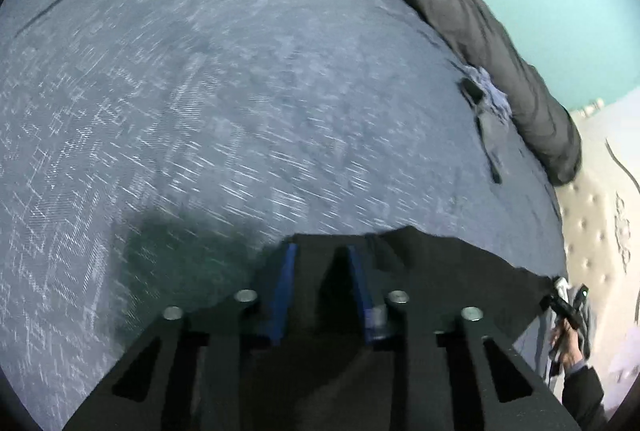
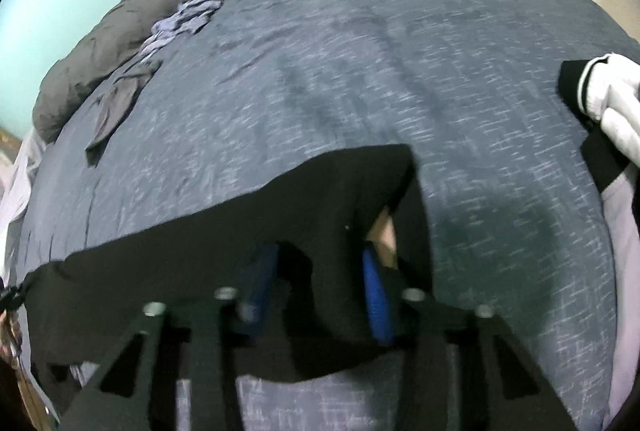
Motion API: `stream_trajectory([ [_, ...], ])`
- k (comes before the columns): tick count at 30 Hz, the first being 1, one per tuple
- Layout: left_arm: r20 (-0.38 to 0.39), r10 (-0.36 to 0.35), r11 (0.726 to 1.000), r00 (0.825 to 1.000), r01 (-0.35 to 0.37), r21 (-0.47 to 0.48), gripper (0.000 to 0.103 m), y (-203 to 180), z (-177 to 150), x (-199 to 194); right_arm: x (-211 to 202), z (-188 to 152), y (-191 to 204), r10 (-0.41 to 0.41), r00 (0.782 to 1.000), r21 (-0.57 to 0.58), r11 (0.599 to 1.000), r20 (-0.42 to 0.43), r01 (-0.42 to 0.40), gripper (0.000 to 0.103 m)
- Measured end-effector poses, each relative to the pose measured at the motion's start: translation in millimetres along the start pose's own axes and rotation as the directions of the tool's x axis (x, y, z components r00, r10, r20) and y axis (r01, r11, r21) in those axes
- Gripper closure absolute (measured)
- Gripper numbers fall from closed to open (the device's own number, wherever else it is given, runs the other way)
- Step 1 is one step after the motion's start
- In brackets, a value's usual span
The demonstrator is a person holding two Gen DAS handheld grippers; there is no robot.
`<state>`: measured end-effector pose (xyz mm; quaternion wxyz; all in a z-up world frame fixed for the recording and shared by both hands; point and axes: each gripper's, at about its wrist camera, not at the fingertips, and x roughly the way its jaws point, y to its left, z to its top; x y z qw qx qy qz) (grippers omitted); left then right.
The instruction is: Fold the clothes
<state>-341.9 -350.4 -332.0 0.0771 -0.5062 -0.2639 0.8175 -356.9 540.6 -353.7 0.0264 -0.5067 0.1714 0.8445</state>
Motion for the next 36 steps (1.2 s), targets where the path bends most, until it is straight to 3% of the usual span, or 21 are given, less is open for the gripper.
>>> stream_trajectory([
  [5, 0.016, -0.051, 0.998, 0.999, 0.050, 0.044, 0.098, -25, -13, -14, -11, -11, 5, 0.009, 1.000, -0.033, 0.999, 0.004, -0.009, 0.095],
  [12, -0.019, -0.112, 0.987, 0.994, 0.113, 0.118, 0.099, -55, -33, -22, -34, -27, 4, 0.049, 0.999, -0.072, 0.996, 0.010, -0.048, 0.097],
  [15, -0.050, -0.100, 0.984, 0.994, 0.106, 0.145, 0.099, -64, -38, -13, -38, -36, 3, 0.056, 0.998, -0.092, 0.994, -0.009, -0.056, 0.097],
  [21, -0.074, -0.073, 0.985, 0.995, 0.084, 0.152, 0.090, -72, -30, 8, -35, -42, 0, 0.068, 0.997, -0.087, 0.994, -0.021, -0.069, 0.097],
  [24, -0.052, -0.062, 0.988, 0.997, 0.069, 0.139, 0.080, -69, -20, 14, -32, -38, 1, 0.067, 0.998, -0.091, 0.994, -0.019, -0.068, 0.097],
  [29, -0.043, -0.043, 0.988, 0.998, 0.048, 0.144, 0.081, -70, -11, 23, -28, -28, -3, 0.083, 0.997, -0.080, 0.993, -0.005, -0.083, 0.095],
  [32, -0.033, -0.036, 0.987, 0.999, 0.041, 0.152, 0.091, -69, -10, 22, -28, -21, -12, 0.086, 0.996, -0.041, 0.995, 0.018, -0.086, 0.090],
  [36, -0.024, -0.030, 0.986, 0.999, 0.033, 0.164, 0.095, -69, -10, 21, -30, -12, -24, 0.120, 0.991, 0.027, 0.992, 0.062, -0.122, 0.057],
])
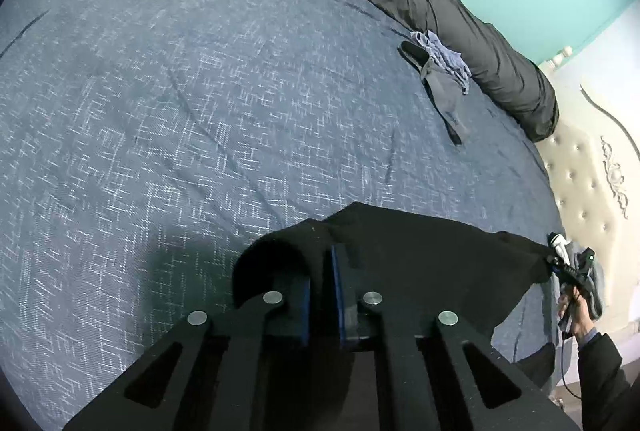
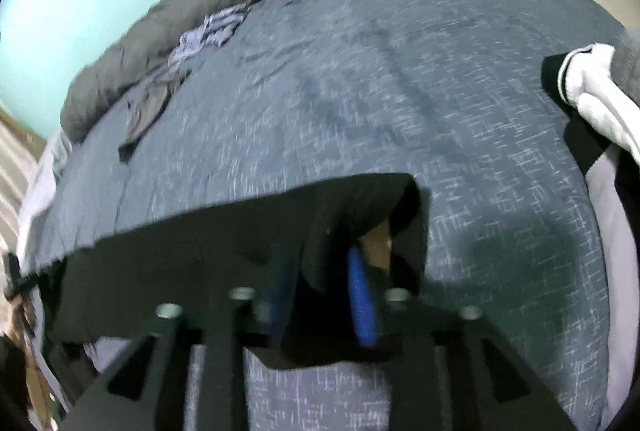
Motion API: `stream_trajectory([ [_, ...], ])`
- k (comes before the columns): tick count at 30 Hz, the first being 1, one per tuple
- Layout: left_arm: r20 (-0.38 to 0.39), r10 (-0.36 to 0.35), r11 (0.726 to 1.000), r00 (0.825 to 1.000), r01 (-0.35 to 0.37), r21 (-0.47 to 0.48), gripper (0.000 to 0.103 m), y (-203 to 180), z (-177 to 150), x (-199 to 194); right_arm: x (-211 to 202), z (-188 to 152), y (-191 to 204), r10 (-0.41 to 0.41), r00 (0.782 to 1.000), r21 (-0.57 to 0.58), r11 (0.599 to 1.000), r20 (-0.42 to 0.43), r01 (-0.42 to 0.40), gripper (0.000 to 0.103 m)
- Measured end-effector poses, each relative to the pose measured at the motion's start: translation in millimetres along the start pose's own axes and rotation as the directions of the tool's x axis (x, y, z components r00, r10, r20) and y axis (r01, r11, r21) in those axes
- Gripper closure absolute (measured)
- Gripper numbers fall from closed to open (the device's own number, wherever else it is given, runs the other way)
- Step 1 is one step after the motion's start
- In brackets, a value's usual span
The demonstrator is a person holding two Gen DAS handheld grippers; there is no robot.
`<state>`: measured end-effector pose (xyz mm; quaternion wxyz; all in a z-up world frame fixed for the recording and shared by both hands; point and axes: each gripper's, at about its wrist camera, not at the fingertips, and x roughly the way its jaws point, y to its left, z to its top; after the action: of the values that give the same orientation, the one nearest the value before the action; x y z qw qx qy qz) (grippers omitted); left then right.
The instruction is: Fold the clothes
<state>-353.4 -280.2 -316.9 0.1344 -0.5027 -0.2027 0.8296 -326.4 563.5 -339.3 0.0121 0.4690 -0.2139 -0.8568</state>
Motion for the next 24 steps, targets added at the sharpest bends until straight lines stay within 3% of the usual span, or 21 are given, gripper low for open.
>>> stream_trajectory([
  [9, 0.013, -0.002, 1.000, 1.000, 0.002, 0.020, 0.097, -6, -1, -9, 5, 28, -13, 0.018, 0.998, 0.116, 0.993, 0.062, -0.026, 0.055],
  [16, 0.015, 0.006, 1.000, 1.000, -0.006, 0.017, 0.097, -6, -1, -7, 2, 33, -10, 0.017, 0.997, 0.077, 0.997, 0.078, -0.023, 0.056],
  [18, 0.016, 0.008, 1.000, 1.000, -0.008, 0.019, 0.097, -6, -1, -7, 3, 32, -7, 0.010, 0.998, 0.052, 0.999, 0.064, -0.013, 0.079],
  [21, 0.019, 0.010, 1.000, 1.000, -0.011, 0.021, 0.097, -6, -1, -9, 2, 29, -6, 0.008, 0.998, 0.029, 1.000, 0.060, -0.010, 0.091],
  [24, 0.027, 0.015, 1.000, 1.000, -0.015, 0.022, 0.097, -6, -1, -11, 1, 26, -5, -0.012, 0.999, 0.010, 1.000, 0.050, 0.011, 0.096],
])
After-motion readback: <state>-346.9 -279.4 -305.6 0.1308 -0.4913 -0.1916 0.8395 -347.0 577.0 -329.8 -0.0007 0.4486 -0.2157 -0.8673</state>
